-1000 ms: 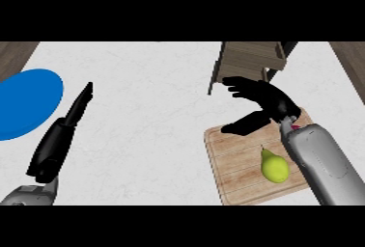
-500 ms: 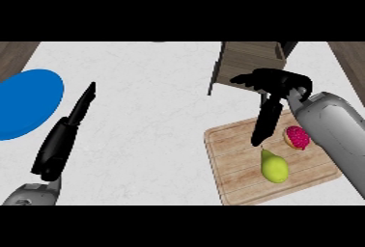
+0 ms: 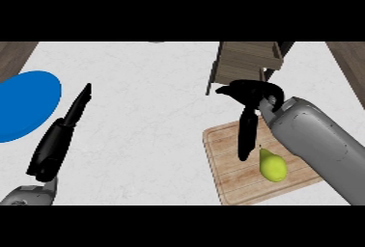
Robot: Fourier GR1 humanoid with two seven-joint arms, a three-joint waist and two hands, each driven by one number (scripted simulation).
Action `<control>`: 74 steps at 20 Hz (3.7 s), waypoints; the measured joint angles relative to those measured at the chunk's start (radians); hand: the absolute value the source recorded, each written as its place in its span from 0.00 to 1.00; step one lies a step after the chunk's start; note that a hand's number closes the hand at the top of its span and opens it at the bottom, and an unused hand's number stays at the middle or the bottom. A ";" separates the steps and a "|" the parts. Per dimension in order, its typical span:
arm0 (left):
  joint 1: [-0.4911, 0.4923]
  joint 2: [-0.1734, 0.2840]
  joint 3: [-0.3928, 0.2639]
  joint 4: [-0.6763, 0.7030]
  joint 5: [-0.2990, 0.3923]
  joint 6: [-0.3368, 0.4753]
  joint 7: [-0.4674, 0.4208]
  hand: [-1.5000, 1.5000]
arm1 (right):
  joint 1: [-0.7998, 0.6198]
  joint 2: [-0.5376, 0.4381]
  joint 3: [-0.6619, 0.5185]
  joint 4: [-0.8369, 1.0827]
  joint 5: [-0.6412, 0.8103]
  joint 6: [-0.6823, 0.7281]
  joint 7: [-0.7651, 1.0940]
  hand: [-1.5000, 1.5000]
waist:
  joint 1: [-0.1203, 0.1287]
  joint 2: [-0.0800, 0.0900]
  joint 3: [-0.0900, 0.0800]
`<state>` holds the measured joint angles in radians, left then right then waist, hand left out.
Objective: Pick the pear from the cutting board and place it in the tiered basket
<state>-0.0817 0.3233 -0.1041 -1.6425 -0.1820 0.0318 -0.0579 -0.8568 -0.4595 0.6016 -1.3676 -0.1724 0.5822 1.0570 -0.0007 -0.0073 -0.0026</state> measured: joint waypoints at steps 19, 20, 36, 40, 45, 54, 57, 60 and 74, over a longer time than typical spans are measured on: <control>0.017 -0.018 0.006 -0.017 -0.021 -0.003 -0.003 0.50 | 0.059 0.001 0.245 0.028 0.116 -0.034 0.069 0.00 | -0.004 0.001 0.001; 0.015 -0.022 0.004 -0.012 -0.019 -0.006 -0.004 0.50 | 0.058 0.005 0.250 0.033 0.111 -0.029 0.069 0.00 | -0.004 0.002 0.001; -0.006 -0.033 0.024 0.009 -0.028 -0.023 -0.011 0.50 | 0.102 -0.117 0.267 -0.017 0.176 -0.002 0.045 0.00 | -0.006 0.003 0.002; -0.003 -0.046 0.020 0.008 -0.041 -0.021 -0.013 0.50 | 0.126 -0.120 0.244 -0.013 0.217 -0.003 0.030 0.00 | -0.003 0.004 0.002; -0.005 -0.045 0.034 0.002 -0.041 -0.032 -0.007 0.50 | 0.187 -0.116 0.226 -0.022 0.253 -0.007 0.023 0.00 | -0.002 0.004 0.002; 0.003 -0.067 0.025 -0.028 -0.061 -0.043 0.013 0.50 | 0.267 -0.090 0.172 0.035 0.382 -0.011 -0.031 0.00 | 0.003 0.006 0.002; 0.003 -0.061 0.045 -0.027 -0.055 -0.055 0.004 0.50 | 0.301 -0.076 0.149 0.021 0.420 -0.017 -0.035 0.00 | 0.001 0.006 0.002; 0.002 -0.077 0.036 -0.034 -0.071 -0.052 0.015 0.50 | 0.336 -0.047 0.135 0.030 0.470 -0.024 -0.044 0.00 | 0.002 0.006 0.003; -0.009 -0.097 0.068 -0.005 -0.084 -0.078 -0.011 0.50 | 0.417 0.009 0.041 0.074 0.687 -0.055 -0.222 1.00 | 0.002 -0.005 -0.010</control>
<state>-0.0910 0.2268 -0.0364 -1.6478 -0.2665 -0.0459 -0.0691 -0.4401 -0.4507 0.6428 -1.2933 0.5141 0.5276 0.8350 0.0008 -0.0123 -0.0125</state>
